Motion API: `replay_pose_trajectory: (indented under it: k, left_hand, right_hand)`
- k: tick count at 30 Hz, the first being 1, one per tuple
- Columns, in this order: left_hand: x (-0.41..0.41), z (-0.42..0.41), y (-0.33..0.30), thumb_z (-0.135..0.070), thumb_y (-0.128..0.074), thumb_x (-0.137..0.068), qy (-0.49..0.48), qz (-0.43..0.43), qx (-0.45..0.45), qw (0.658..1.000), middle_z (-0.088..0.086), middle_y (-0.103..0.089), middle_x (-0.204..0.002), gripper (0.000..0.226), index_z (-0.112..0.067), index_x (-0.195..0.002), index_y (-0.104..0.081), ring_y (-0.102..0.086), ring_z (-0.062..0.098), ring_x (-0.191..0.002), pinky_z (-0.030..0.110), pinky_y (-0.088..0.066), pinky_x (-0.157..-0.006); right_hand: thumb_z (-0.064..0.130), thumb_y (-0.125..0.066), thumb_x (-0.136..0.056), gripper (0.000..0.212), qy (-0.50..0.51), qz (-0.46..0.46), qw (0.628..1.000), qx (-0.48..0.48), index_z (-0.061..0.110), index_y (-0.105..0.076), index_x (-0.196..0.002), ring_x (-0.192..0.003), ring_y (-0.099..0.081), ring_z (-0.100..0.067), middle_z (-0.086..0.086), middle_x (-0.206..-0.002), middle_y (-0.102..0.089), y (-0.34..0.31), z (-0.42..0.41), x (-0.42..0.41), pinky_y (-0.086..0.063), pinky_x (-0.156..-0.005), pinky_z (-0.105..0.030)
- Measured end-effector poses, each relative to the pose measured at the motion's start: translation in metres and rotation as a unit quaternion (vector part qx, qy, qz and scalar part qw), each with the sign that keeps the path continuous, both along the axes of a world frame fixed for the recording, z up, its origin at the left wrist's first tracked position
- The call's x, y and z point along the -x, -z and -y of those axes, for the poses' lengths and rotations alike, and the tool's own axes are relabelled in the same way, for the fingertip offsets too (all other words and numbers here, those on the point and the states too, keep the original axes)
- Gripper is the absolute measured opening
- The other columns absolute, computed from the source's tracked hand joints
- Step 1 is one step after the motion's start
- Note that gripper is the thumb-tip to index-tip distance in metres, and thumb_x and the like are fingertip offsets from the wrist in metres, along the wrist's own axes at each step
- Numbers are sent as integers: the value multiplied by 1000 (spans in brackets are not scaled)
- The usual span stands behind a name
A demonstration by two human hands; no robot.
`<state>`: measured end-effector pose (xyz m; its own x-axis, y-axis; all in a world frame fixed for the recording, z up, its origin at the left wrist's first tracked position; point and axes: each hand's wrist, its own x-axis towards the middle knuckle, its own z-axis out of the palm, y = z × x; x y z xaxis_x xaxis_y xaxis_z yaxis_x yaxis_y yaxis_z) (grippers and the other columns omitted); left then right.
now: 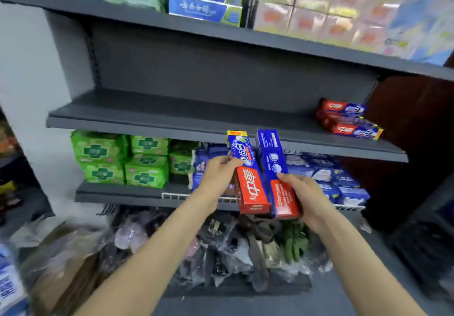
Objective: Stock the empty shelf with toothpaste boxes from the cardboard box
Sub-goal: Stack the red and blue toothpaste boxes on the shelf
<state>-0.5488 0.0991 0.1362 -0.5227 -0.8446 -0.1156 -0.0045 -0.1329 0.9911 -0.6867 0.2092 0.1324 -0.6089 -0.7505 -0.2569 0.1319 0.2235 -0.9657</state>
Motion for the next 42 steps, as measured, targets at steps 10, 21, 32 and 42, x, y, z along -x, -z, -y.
replay_pose_trajectory:
  k: [10,21,32,42]
  left_hand:
    - [217,26,-24,-27,-55,-94,57,-19,14,998,-2,-63,-74,13,-17,-85,-55,-58,8,-62,22,-47,-52]
    - [409,81,-52,-26,-56,-92,50,-26,-22,998,5,-65,-89,26,-9,-111,-51,-61,10,-70,22,-50,-45]
    - [503,90,-51,-26,-61,-88,-49,-31,-23,998,14,-66,-106,43,-4,-123,-49,-63,17,-72,21,-48,-37]
    - [552,72,-51,-25,-58,-91,-48,-16,8,999,0,-60,-83,11,-22,-88,-48,-58,10,-69,25,-52,-54]
  right_hand:
    - [3,-75,-75,33,75,-248,966,-5,13,-58,-101,-79,-66,-29,-15,-100,-68,-36,12,212,-55,-80,-46]
    - [7,-75,-74,48,101,-484,864,-96,8,-59,-119,-95,-62,-23,-11,-114,-67,-65,47,398,-35,-64,-17]
    - [26,-68,-84,31,-12,-286,958,-21,22,-46,-106,-96,-64,-32,-10,-110,-65,-71,91,528,-52,-89,-49]
    - [47,-67,-71,50,-139,68,988,21,9,-63,-104,-83,-67,-31,-18,-96,-71,-64,108,579,-53,-79,-44]
